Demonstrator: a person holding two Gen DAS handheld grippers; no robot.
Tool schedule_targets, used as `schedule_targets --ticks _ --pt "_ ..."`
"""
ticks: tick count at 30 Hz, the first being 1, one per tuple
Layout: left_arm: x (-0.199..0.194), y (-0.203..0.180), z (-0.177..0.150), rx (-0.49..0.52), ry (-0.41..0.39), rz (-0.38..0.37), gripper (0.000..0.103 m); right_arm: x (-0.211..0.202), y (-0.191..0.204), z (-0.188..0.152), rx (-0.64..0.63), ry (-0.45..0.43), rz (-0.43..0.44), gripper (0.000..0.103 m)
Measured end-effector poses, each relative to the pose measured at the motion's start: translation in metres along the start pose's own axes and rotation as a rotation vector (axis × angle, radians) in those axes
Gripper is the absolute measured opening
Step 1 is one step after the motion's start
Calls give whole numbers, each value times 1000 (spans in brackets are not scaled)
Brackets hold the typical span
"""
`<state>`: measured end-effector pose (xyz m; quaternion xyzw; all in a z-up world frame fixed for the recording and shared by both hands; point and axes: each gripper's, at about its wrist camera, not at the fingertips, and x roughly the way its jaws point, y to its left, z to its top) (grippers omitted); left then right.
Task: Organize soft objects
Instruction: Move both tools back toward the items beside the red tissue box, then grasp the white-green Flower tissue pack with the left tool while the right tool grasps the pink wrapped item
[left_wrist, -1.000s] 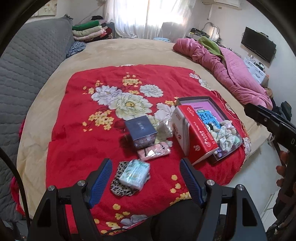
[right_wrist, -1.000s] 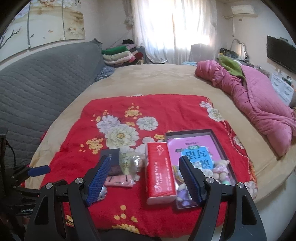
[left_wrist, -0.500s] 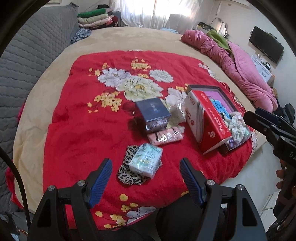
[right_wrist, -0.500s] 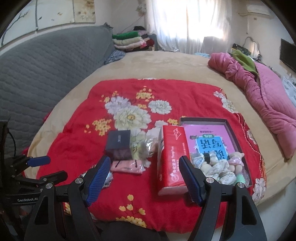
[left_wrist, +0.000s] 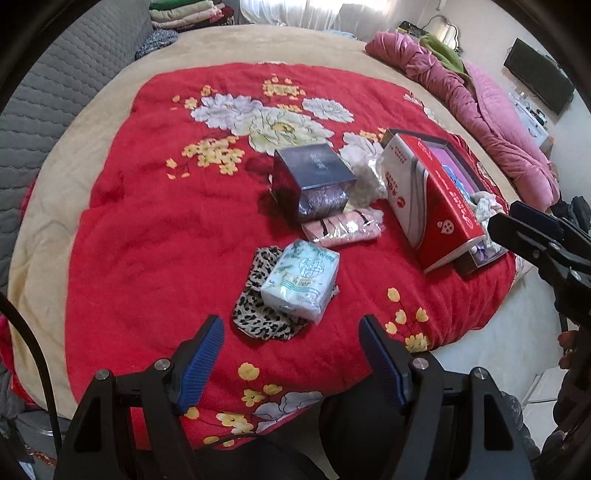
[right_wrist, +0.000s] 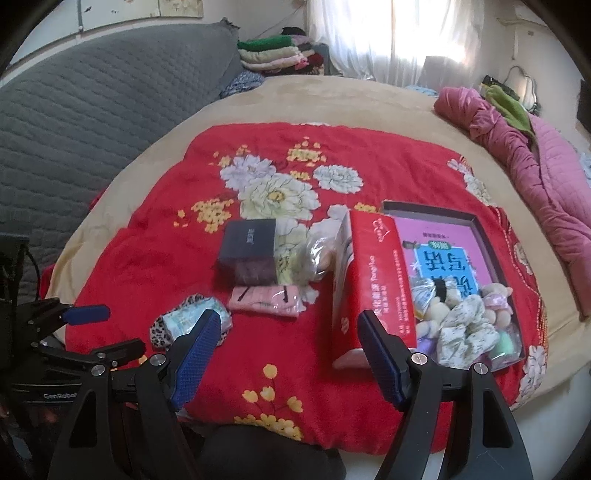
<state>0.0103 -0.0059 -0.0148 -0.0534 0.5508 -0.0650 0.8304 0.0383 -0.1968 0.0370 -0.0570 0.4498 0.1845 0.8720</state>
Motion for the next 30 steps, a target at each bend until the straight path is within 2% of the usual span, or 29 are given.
schedule_targets --ticks 9,17,22,25,30 --pt "35 2 8 15 56 -43 74 18 -6 -5 4 45 -14 77" --pt "72 1 19 67 129 -10 74 40 5 -6 -80 104 -17 77" --pt "81 -8 24 117 135 -13 74 50 10 -4 -101 123 -5 77" --pt "87 -15 28 157 153 -17 70 55 10 -3 -101 138 5 77" --pt "96 -20 30 193 185 -32 57 62 13 0 -112 151 11 77"
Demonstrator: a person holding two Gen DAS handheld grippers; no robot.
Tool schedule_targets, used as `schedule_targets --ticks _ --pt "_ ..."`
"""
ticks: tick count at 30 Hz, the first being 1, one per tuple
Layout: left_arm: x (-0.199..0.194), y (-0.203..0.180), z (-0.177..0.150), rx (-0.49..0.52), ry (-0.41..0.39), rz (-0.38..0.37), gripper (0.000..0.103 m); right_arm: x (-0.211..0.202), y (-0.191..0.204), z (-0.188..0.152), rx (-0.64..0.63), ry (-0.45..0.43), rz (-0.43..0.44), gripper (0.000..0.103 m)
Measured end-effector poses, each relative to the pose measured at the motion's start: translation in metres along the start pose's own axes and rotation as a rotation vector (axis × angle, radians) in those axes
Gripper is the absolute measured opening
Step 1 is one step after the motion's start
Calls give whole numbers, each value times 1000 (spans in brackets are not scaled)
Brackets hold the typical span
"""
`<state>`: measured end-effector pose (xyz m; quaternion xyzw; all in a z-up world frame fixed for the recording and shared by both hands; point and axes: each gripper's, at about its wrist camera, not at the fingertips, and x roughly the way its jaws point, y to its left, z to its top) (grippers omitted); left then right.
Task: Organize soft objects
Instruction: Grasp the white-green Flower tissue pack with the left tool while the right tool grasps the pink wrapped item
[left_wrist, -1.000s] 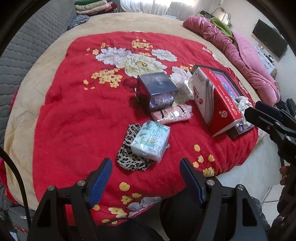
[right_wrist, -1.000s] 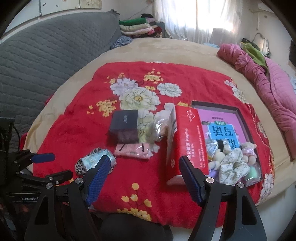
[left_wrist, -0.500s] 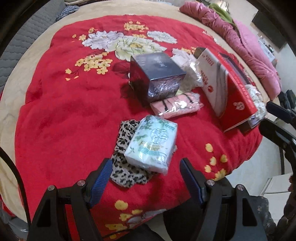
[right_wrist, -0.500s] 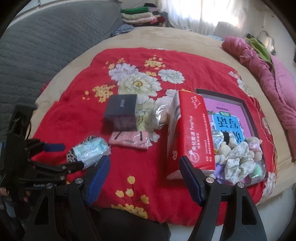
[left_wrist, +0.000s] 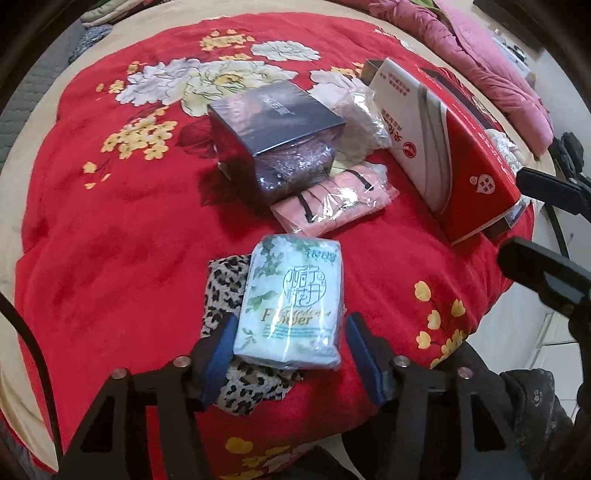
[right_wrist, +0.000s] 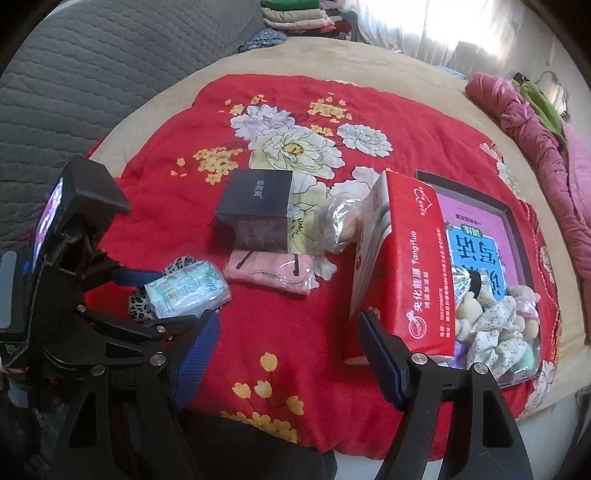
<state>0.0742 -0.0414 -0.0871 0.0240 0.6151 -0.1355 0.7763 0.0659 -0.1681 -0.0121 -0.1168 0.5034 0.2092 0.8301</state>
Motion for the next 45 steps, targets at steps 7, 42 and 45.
schedule_targets --ticks 7,42,45 --pt "11 7 6 9 34 -35 53 18 14 9 -79 39 -5 77" --pt "22 48 36 -120 57 -189 47 141 13 43 -298 152 -32 48" --pt "23 49 36 -143 58 -196 47 133 10 40 -271 150 -15 41"
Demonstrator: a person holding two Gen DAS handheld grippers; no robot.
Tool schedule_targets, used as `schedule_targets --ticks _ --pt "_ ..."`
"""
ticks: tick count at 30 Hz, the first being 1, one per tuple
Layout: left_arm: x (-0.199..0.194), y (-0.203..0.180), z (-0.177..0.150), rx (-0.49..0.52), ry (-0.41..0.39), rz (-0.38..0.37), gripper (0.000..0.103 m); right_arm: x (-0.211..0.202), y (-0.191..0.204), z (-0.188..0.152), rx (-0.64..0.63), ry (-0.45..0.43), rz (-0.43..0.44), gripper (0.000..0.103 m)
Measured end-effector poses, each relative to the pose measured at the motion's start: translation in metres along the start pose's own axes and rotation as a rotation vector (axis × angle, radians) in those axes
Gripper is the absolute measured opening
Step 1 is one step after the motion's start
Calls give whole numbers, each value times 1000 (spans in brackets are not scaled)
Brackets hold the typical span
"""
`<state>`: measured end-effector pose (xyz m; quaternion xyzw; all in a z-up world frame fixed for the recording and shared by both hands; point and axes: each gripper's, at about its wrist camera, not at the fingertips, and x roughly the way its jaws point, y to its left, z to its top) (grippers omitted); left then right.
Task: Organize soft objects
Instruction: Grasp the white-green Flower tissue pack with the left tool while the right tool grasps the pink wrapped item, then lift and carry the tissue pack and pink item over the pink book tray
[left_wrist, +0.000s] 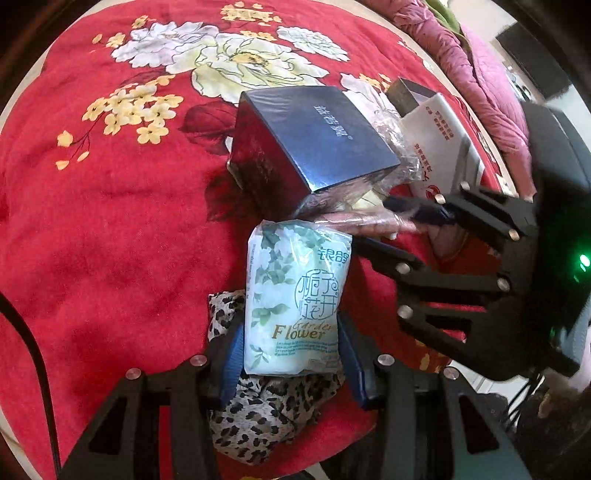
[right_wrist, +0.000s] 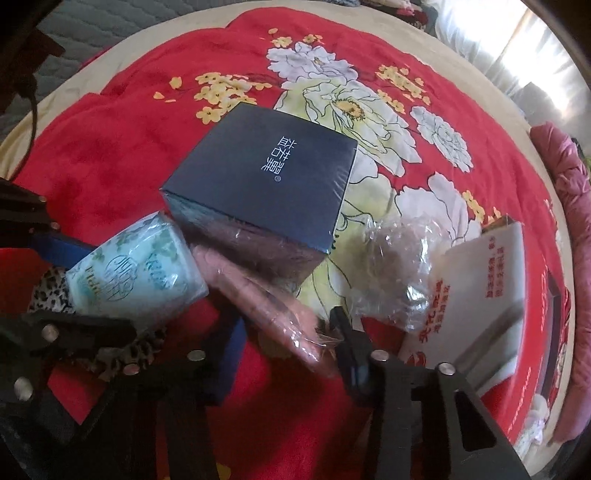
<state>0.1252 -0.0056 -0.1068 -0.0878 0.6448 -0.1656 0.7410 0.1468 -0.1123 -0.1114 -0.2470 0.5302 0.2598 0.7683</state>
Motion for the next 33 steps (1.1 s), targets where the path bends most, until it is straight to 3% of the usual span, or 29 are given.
schedule_targets --ticks 9,16,33 --pt "-14 2 -5 -27 -59 -5 45 -38 -12 -29 225 -67 139 27" --pt "-36 3 -13 -41 -107 -16 45 -56 -18 -42 327 -115 201 22" --pt "-113 -43 -15 32 -269 -1 45 -139 -54 -61 490 -292 216 20"
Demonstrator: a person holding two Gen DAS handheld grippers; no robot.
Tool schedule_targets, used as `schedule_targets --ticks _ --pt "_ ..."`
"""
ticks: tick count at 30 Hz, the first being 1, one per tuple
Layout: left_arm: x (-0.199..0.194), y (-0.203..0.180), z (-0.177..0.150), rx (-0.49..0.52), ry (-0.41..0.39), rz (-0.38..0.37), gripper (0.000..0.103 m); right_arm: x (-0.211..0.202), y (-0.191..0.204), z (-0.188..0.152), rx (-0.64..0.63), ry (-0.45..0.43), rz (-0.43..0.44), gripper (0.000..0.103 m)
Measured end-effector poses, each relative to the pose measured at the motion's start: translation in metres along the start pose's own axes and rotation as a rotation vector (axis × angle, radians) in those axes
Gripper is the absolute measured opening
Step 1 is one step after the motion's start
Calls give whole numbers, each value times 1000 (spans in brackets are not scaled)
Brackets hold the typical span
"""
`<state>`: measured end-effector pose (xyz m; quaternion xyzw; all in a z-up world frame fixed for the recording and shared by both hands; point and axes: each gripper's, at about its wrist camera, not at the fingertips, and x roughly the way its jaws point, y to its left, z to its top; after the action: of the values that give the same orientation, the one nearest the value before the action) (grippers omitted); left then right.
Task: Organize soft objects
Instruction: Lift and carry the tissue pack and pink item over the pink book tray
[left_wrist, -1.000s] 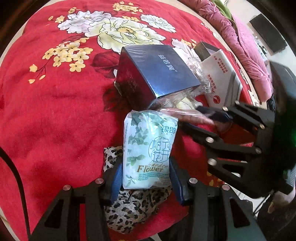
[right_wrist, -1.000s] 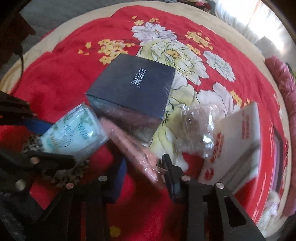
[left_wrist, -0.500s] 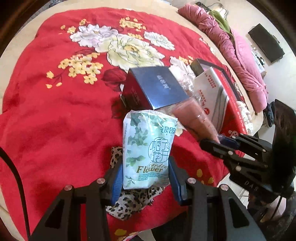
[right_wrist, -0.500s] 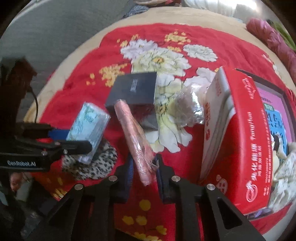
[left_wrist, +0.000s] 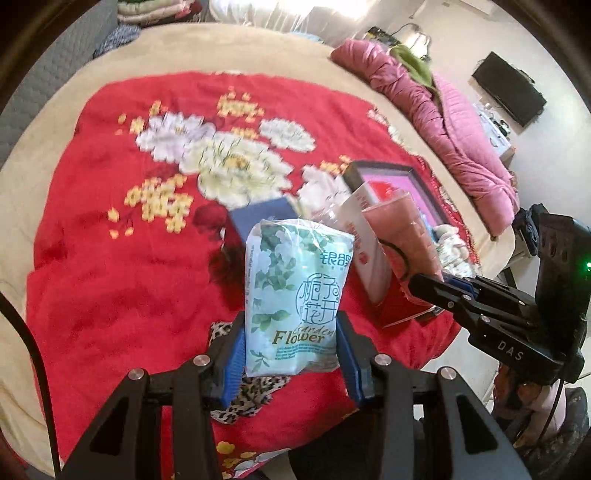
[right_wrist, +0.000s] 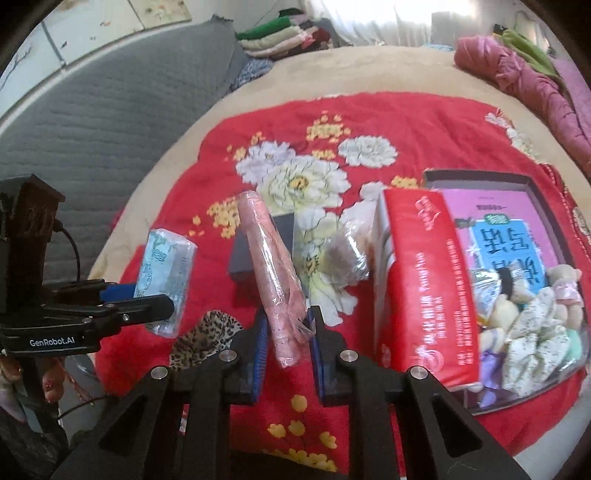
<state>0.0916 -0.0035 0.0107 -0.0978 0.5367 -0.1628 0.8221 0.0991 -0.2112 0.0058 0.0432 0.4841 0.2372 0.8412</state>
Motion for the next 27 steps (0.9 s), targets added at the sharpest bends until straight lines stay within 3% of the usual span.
schedule_targets --ticks 15,27 --pt "-31 -54 22 73 -74 -21 45 -77 -43 9 118 -147 -32 20" --pt "-32 -105 37 147 -89 -43 45 -129 -84 7 204 -243 -82 20"
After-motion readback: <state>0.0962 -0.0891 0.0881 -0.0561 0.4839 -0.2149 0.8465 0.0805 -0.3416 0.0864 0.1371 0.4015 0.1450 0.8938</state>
